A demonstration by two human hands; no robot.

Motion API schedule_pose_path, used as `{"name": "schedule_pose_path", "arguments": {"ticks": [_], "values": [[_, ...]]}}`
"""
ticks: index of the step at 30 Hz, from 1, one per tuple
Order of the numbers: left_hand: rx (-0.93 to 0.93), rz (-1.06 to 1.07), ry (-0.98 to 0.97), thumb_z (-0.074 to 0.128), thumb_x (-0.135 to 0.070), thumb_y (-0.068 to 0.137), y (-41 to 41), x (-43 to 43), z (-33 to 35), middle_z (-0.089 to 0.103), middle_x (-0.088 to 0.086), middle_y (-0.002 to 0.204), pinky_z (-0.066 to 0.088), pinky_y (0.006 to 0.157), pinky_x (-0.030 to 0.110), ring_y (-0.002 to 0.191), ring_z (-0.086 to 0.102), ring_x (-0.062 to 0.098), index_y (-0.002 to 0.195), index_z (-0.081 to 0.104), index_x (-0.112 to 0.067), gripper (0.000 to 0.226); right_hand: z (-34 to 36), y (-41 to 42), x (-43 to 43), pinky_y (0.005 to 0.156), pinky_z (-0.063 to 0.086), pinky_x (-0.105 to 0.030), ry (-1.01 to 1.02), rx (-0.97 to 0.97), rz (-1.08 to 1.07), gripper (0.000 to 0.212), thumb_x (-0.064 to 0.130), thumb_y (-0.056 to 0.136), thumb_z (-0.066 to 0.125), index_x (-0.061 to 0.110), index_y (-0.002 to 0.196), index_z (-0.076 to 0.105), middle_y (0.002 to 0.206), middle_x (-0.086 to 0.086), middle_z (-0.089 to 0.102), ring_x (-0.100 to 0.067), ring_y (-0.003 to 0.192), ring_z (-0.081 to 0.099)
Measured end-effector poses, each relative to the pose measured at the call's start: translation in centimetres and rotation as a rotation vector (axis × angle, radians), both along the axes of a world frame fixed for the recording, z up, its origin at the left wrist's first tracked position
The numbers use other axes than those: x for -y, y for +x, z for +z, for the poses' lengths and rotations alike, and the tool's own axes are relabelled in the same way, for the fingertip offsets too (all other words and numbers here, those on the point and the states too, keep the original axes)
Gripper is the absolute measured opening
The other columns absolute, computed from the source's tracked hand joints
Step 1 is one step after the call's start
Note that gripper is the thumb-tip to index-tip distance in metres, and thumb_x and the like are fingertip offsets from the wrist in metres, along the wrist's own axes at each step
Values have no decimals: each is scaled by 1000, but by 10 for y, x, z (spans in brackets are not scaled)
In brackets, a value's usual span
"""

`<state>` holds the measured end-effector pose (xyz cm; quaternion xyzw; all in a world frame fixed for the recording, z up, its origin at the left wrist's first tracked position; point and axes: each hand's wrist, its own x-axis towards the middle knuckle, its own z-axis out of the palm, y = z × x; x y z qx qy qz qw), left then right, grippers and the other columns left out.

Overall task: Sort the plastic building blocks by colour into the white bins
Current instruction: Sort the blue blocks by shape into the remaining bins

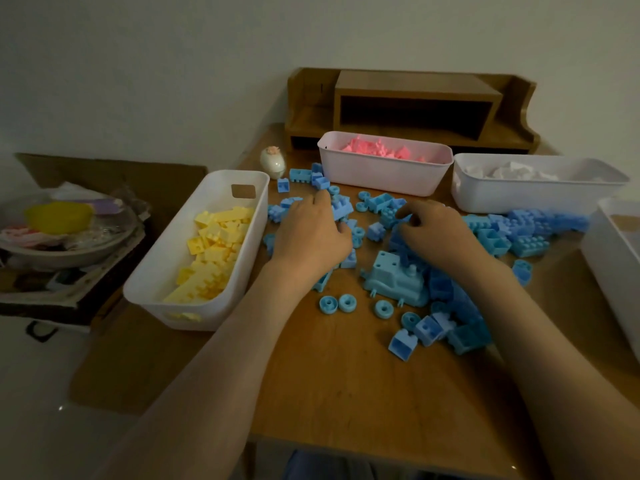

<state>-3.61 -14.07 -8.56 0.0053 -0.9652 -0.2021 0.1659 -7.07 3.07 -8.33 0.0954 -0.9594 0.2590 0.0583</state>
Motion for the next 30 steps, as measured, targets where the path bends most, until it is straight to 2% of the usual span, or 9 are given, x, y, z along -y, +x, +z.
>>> {"name": "schedule_pose_path", "arguments": {"ticks": [4,8,11,15,18,22,27,30], "values": [[58,-21,-83,56,-44,90,-2,-1,-5,56,15,116,44,82,38,109,52,30,119,45,-6,49,-4,-2,0,80,35,-22,59,8,39,32,15,91,50,14,123,57,120,-11,54,-23,107,51],[62,-27,-116,56,-37,91,-4,0,-4,60,12,108,40,81,38,103,53,30,107,47,-10,33,-2,-4,-5,79,36,-24,112,31,49,31,24,89,60,15,119,59,116,-9,54,-22,101,52],[35,-37,-152,52,-31,91,0,-2,-1,59,7,100,35,89,39,99,53,28,92,38,-17,20,1,-3,-7,78,37,-26,146,71,74,35,35,84,66,18,114,60,106,-3,47,-16,93,47],[-22,-56,-149,50,-23,91,3,-5,2,58,8,98,33,92,39,100,50,27,91,36,-19,14,3,0,-6,76,33,-24,109,-24,75,29,30,81,70,20,100,51,100,5,39,-12,90,40],[-20,-65,-158,49,-22,92,3,-4,0,58,10,103,34,82,36,101,50,29,99,42,-15,12,3,2,-3,67,35,-24,149,-28,94,26,30,84,67,17,95,48,86,4,47,-15,83,46],[-2,-102,-102,50,-26,95,3,-5,-4,60,10,100,34,60,31,89,58,26,113,43,-11,25,3,3,0,74,44,-30,171,42,97,29,40,87,61,17,103,52,94,-1,52,-18,87,51],[4,-127,-59,49,-21,97,-3,-5,-5,55,5,90,32,56,29,81,58,24,116,41,-13,23,1,2,3,80,48,-34,160,30,117,28,40,90,56,22,112,52,101,-4,56,-17,86,50],[-6,-131,-95,47,-19,98,-2,-6,-5,55,6,90,32,55,29,80,58,25,118,39,-12,23,0,2,4,78,48,-33,175,54,153,30,41,90,55,23,114,51,92,0,54,-16,83,52]]}}
